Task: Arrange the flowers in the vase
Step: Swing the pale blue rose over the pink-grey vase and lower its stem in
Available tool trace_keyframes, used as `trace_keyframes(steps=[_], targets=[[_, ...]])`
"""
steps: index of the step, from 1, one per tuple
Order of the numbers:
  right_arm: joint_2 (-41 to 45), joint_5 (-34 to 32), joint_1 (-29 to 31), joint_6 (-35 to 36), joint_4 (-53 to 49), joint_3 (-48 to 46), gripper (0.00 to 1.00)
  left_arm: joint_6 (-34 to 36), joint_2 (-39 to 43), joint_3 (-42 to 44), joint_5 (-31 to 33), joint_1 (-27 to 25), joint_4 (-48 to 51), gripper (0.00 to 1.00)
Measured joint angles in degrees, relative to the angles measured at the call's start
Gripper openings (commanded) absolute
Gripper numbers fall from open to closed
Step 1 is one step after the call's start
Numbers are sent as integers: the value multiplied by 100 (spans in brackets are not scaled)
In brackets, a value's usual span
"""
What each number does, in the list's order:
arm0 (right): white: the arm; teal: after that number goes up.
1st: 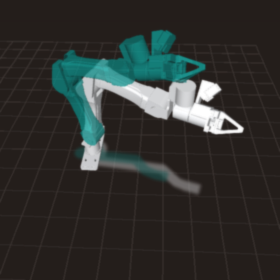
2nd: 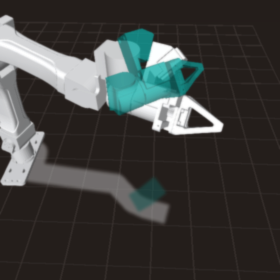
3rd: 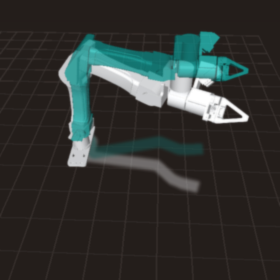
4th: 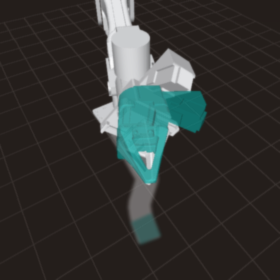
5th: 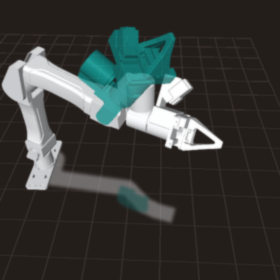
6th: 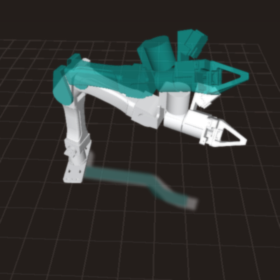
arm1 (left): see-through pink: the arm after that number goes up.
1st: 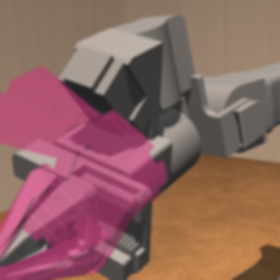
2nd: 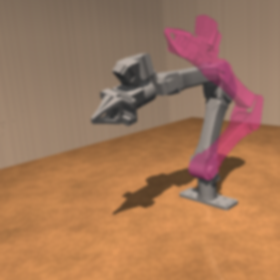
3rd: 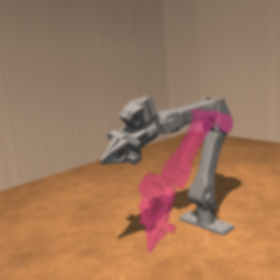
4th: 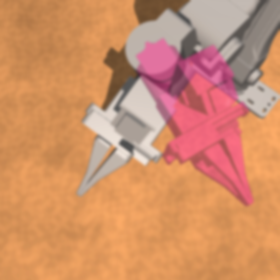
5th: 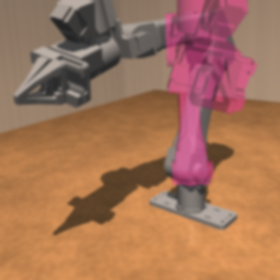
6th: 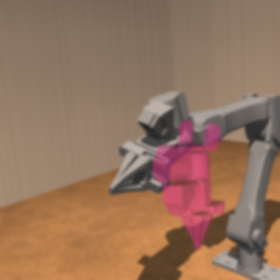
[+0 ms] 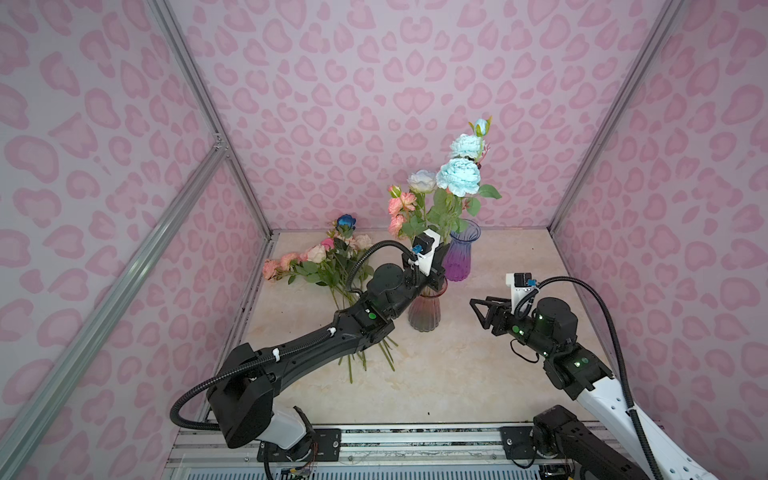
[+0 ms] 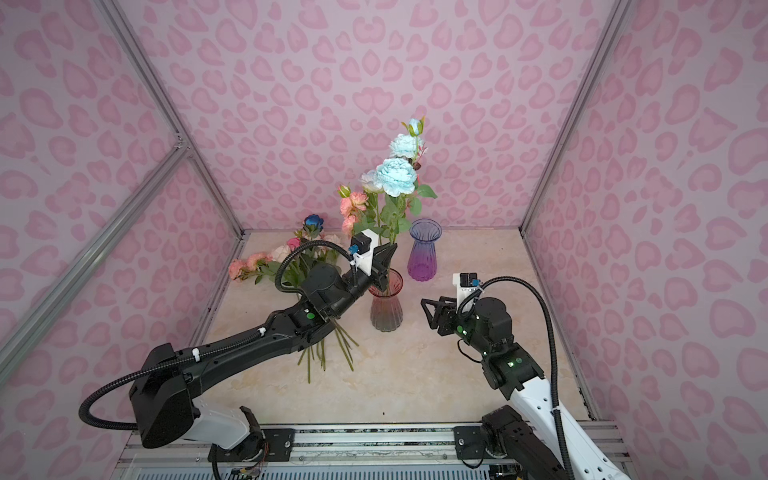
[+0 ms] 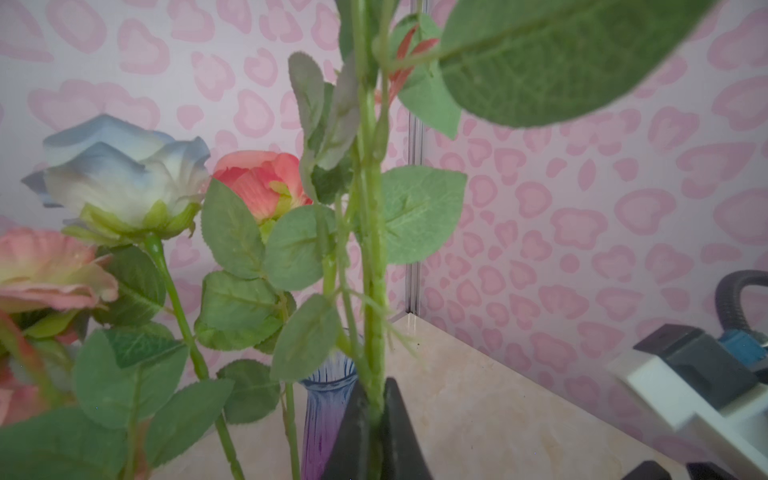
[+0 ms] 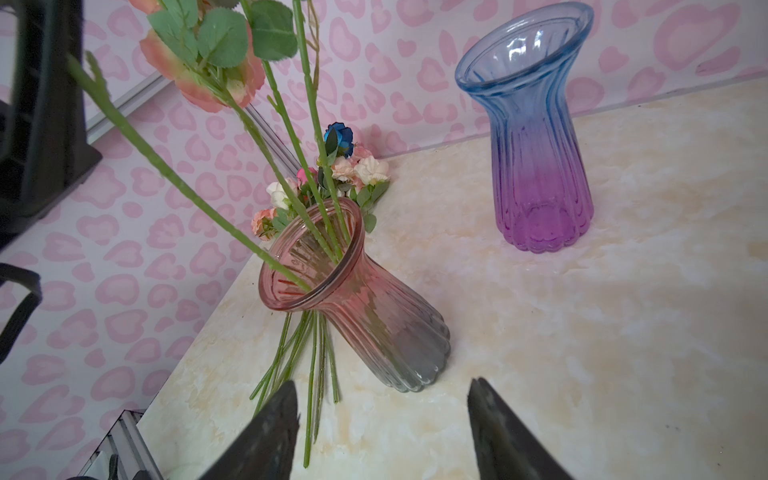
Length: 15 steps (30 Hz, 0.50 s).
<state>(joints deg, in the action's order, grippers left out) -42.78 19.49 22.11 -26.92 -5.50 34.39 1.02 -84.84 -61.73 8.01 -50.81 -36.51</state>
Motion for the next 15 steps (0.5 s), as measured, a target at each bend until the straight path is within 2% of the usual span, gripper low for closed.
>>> trace_keyframes(steps=[6, 15], targets=[[-7, 4, 0, -55, 7, 0, 66, -103, -4, 127, 380, -55, 92, 16], [-66, 7, 0, -160, 7, 13, 66, -107, -17, 87, 629, -55, 669, 29]])
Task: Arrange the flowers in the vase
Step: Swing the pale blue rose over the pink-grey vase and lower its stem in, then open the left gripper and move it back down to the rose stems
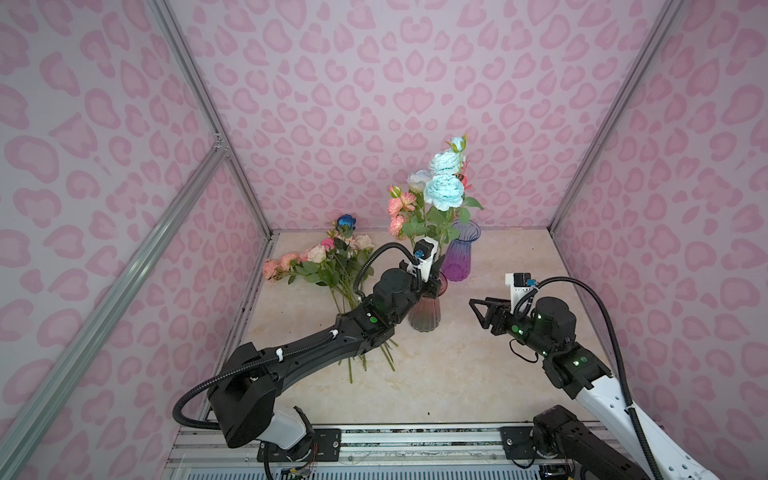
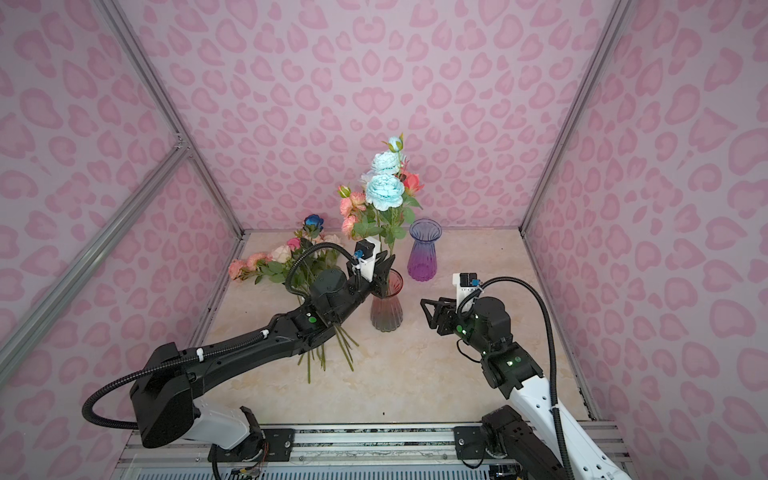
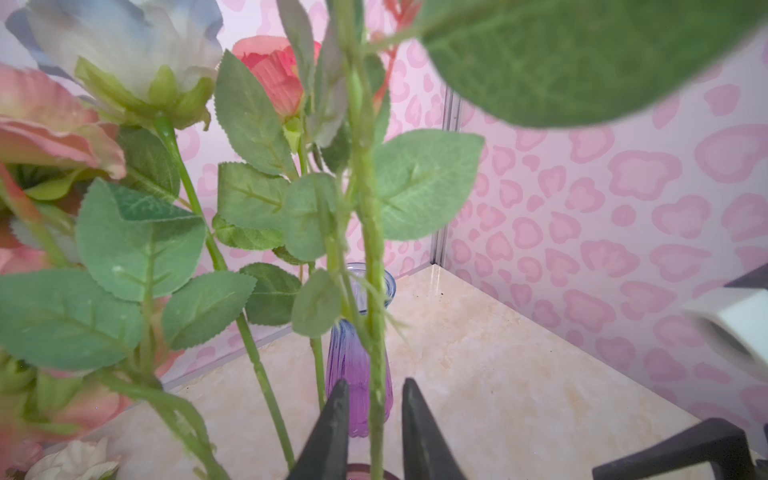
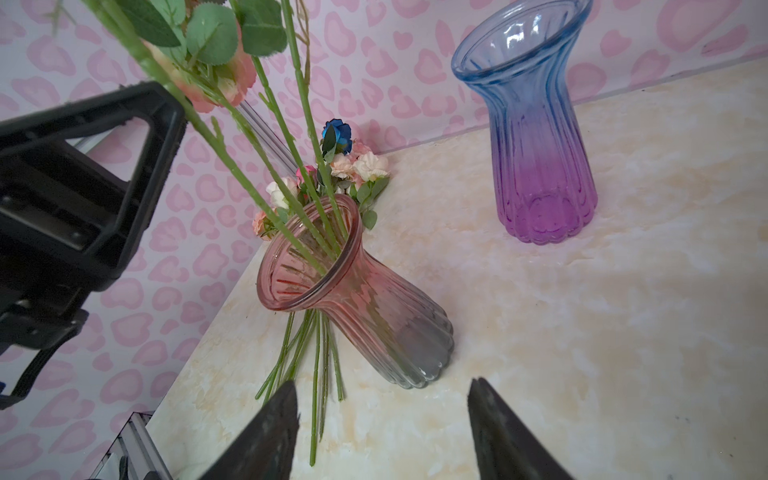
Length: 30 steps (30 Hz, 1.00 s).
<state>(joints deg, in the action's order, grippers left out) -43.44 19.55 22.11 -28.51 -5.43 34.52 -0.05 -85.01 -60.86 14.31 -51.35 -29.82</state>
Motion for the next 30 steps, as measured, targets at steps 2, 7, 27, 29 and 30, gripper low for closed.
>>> trace_keyframes(steps=[2, 7, 27, 29, 30], targets=[[-2, 2, 0, -4, 0, 22, 66, -33, 7, -39, 52, 2, 140, 30], [-31, 4, 0, -37, 2, 39, 66, -39, 153, -15, 164, 2, 402, 30], [-203, 251, 977, -35, 518, -101, 67, -437, 2549, 1982, 944, 70, 774, 30], [-264, 122, 1445, 101, 551, -101, 67, -732, 2830, 2275, 1331, 225, 1115, 30], [-278, 46, 1624, 153, 555, -101, 67, -949, 2962, 2400, 1493, 356, 1322, 30]])
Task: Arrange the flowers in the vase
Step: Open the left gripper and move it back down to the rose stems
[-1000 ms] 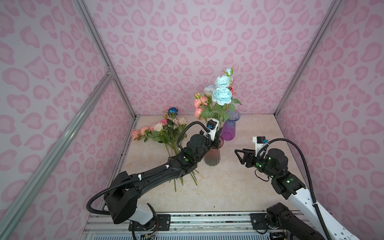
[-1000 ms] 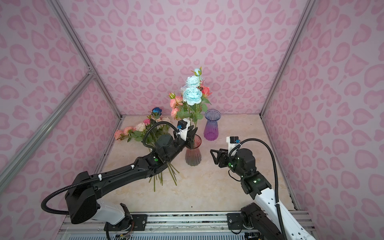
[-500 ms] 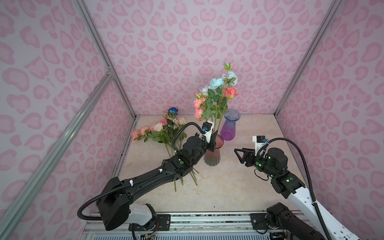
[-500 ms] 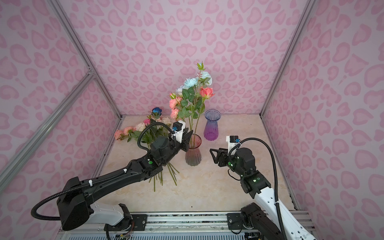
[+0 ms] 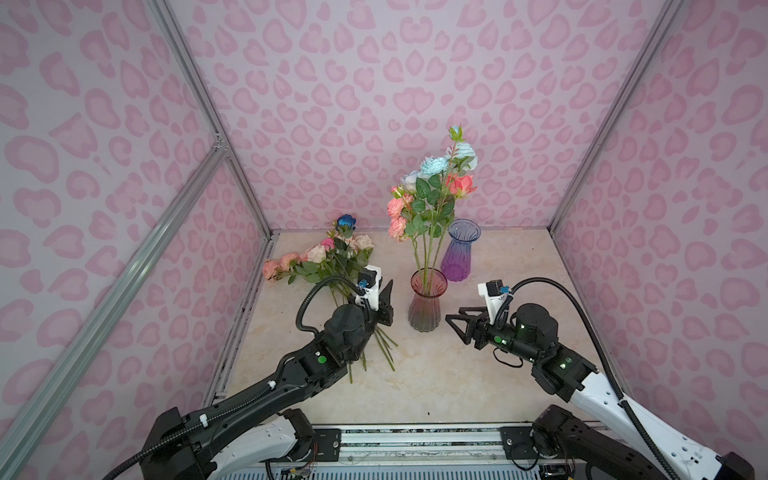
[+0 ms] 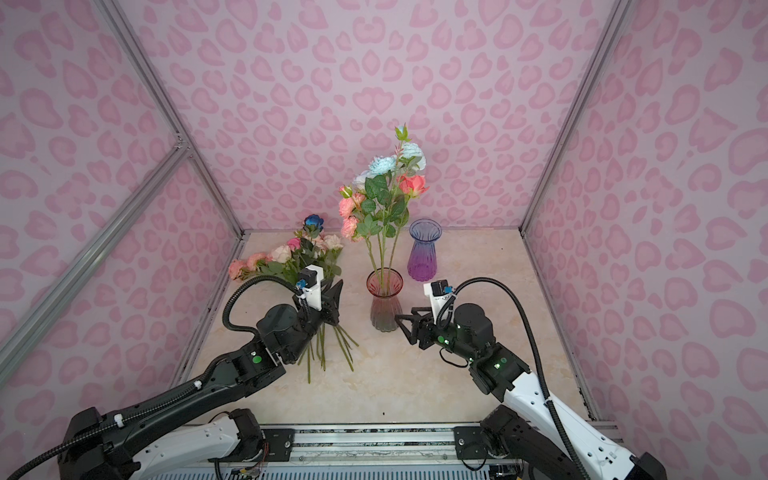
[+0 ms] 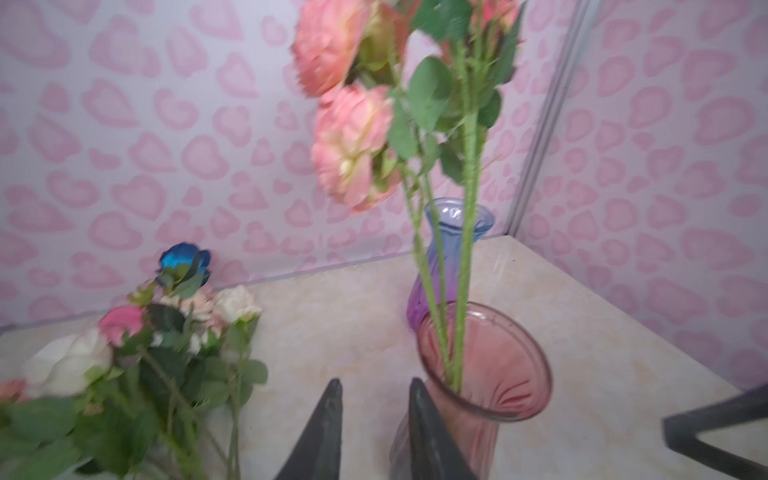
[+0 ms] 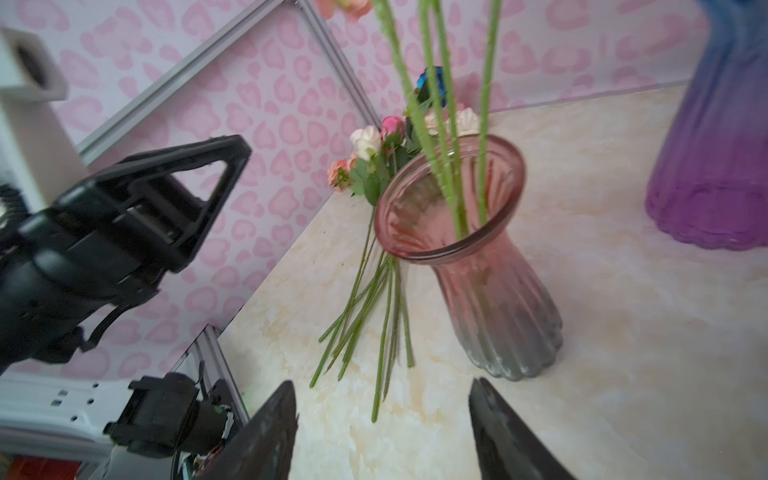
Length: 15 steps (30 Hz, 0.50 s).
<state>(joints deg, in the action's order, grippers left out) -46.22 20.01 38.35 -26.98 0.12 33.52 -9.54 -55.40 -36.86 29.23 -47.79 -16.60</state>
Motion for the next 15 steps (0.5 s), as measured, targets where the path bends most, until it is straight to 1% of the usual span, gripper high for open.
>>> trace_keyframes(steps=[3, 5, 7, 9, 11, 15], targets=[[9, -328, 245, 120, 90, 0, 67, -839, 297, 306, 221, 579, 739, 30], [31, -468, 282, 175, 170, 0, 66, -1357, 343, 446, 190, 1023, 1143, 30], [39, -614, 286, 225, 212, 2, 66, -1840, 232, 494, -11, 1523, 1519, 30], [48, -719, 291, 262, 205, 4, 66, -2243, -118, 435, -387, 2090, 1770, 30], [52, -817, 295, 289, 208, 9, 66, -2524, -667, 195, -737, 2509, 1941, 27], [57, -964, 299, 363, 186, 9, 66, -2730, -2090, -835, -1569, 2883, 2155, 21]])
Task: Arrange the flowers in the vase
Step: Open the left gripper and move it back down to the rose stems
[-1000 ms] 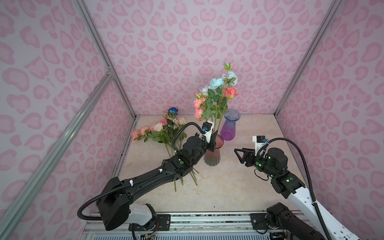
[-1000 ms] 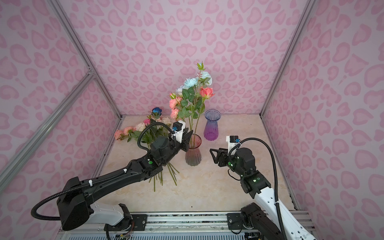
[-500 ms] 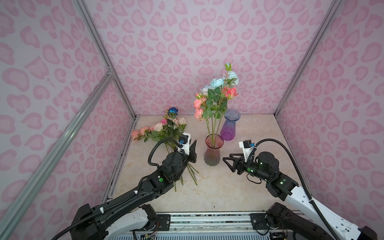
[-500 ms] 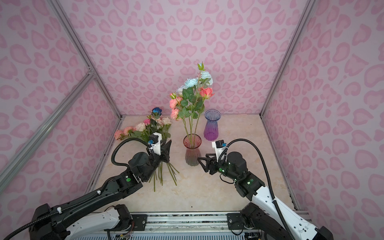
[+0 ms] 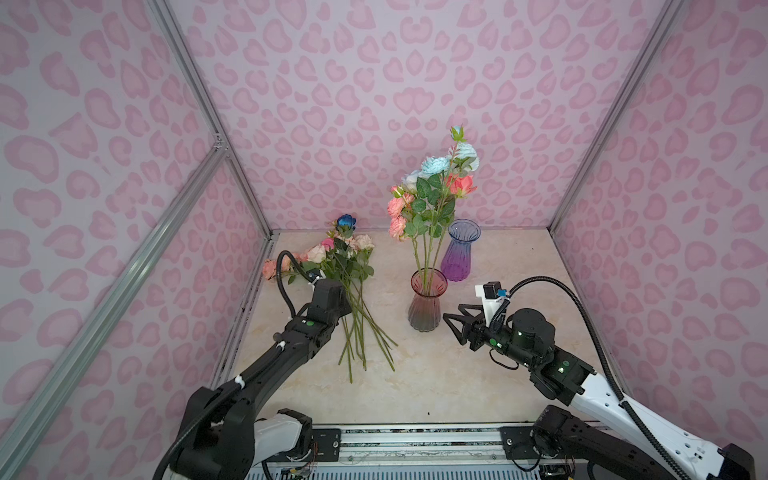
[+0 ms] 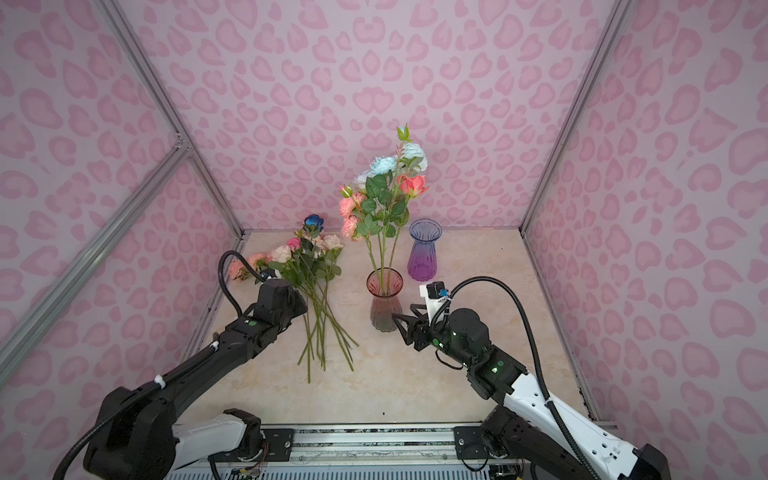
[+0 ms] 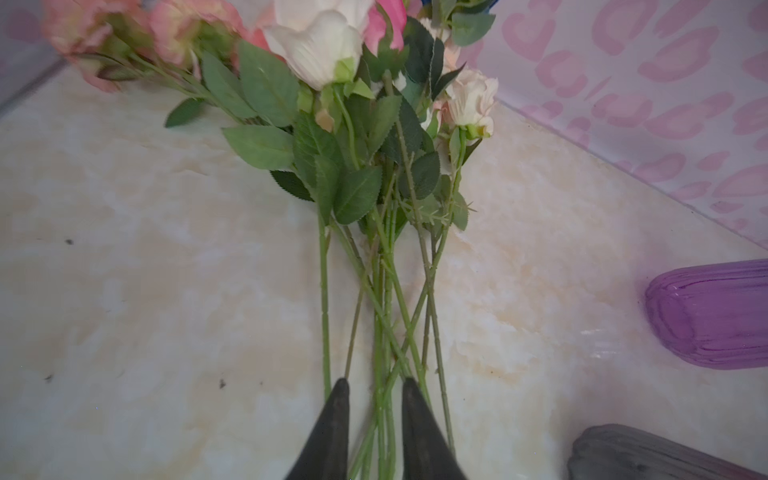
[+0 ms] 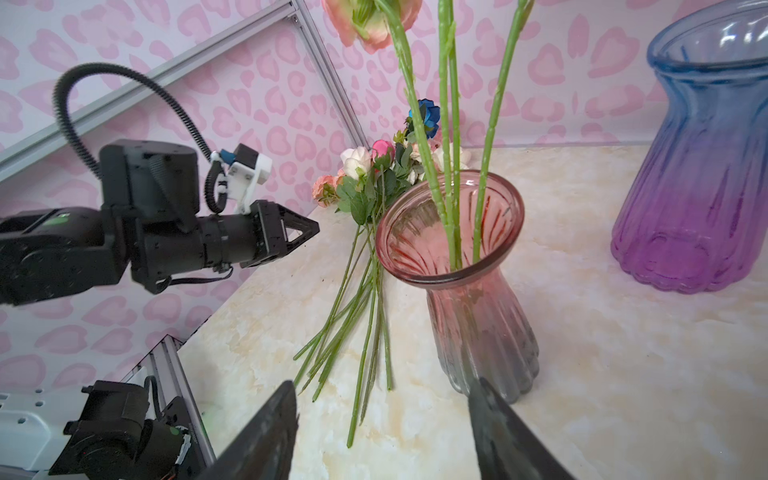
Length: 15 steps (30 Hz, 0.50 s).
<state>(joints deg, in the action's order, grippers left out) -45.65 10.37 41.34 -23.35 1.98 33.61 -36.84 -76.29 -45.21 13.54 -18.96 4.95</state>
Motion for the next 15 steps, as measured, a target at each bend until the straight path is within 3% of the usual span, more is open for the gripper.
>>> trace_keyframes(steps=[7, 15], targets=[[138, -269, 0, 90, -74, -70, 67, -262, -1823, -1252, -1187, 415, -17, 21], [223, -332, -142, 146, -203, -190, 67, -317, -2470, -1585, -1856, 433, -76, 25]])
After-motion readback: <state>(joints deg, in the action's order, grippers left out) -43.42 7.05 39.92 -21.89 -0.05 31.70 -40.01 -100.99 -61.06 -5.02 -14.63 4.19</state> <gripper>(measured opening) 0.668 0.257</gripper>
